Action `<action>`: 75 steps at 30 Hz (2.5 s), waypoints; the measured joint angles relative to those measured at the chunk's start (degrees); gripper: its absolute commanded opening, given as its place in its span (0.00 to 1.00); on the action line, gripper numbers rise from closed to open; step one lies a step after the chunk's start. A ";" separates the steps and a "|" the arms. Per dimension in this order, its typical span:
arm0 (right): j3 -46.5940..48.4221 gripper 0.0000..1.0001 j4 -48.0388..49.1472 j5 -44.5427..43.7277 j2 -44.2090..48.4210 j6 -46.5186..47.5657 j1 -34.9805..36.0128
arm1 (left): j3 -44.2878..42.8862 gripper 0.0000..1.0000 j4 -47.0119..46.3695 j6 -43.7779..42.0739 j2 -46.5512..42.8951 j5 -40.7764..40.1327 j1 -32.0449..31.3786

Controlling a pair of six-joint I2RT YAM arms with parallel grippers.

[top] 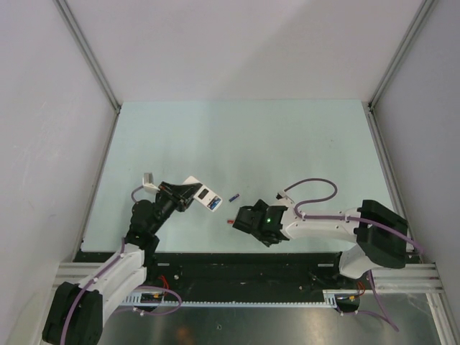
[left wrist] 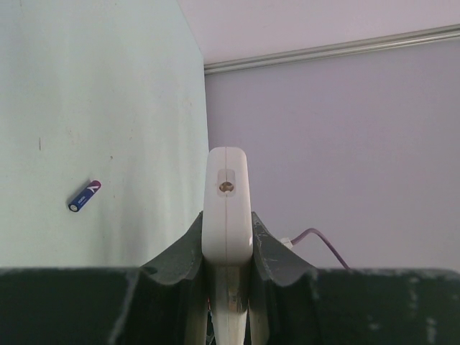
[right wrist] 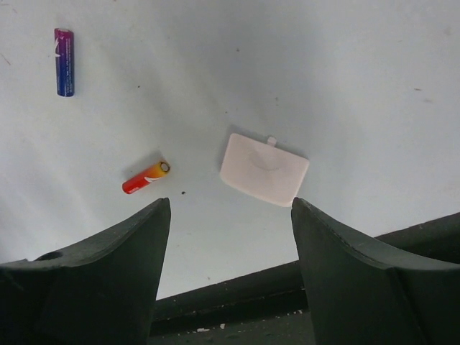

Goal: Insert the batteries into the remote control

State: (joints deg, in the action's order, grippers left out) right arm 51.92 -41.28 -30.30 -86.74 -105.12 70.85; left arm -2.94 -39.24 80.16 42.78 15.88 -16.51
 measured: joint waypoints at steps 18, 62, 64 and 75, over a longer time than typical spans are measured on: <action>2.34 0.72 0.42 5.95 -5.99 4.96 -1.99 | 0.04 0.00 0.07 -0.04 0.35 1.27 0.00; 10.67 0.98 -2.29 5.20 -11.19 50.73 -9.33 | 0.07 0.00 0.07 -0.24 -0.02 1.22 0.00; 10.67 0.93 -2.78 5.53 -9.68 47.89 -9.07 | 0.07 0.00 0.07 -0.26 0.07 1.18 0.00; 10.91 0.22 -4.55 3.48 -11.47 36.81 -0.11 | 0.11 0.00 0.44 -0.72 0.72 1.03 0.00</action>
State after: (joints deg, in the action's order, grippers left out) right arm 62.83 -45.82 -26.83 -98.21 -68.31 70.74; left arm -2.83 -38.81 79.44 43.51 16.91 -16.51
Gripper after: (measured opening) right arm 0.521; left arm 0.254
